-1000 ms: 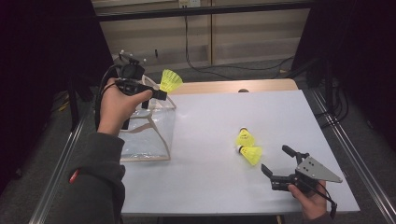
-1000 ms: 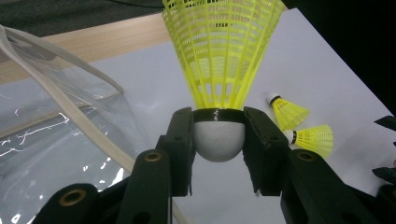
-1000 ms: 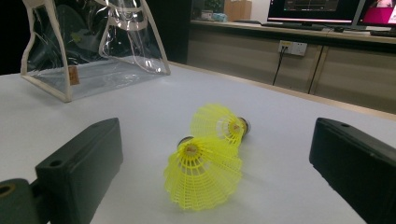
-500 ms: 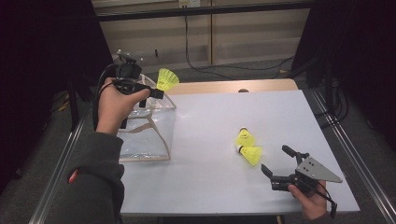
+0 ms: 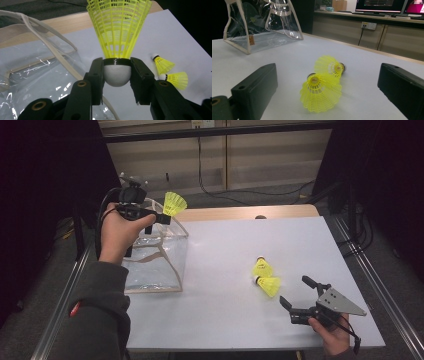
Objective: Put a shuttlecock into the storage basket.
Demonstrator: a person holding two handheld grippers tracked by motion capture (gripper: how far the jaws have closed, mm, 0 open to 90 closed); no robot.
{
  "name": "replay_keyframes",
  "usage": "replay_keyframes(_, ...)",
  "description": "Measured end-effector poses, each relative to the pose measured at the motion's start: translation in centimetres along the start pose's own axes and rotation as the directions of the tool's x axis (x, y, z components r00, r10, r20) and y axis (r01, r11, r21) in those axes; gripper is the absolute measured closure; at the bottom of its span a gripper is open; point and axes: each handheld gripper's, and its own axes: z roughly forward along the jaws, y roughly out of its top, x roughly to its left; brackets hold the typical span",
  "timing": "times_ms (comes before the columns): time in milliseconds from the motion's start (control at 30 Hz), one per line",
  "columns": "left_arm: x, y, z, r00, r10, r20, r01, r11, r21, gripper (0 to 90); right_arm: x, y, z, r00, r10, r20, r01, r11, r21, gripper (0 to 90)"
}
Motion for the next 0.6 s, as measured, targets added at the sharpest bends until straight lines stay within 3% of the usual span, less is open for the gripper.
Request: replay_keyframes(600,0.77,0.04,-0.18,0.9995,-0.02,-0.026,0.02,0.9996,-0.019,65.1,-0.02,0.03,-0.01,1.0,-0.008,0.002,0.008,1.0,-0.001,2.6)
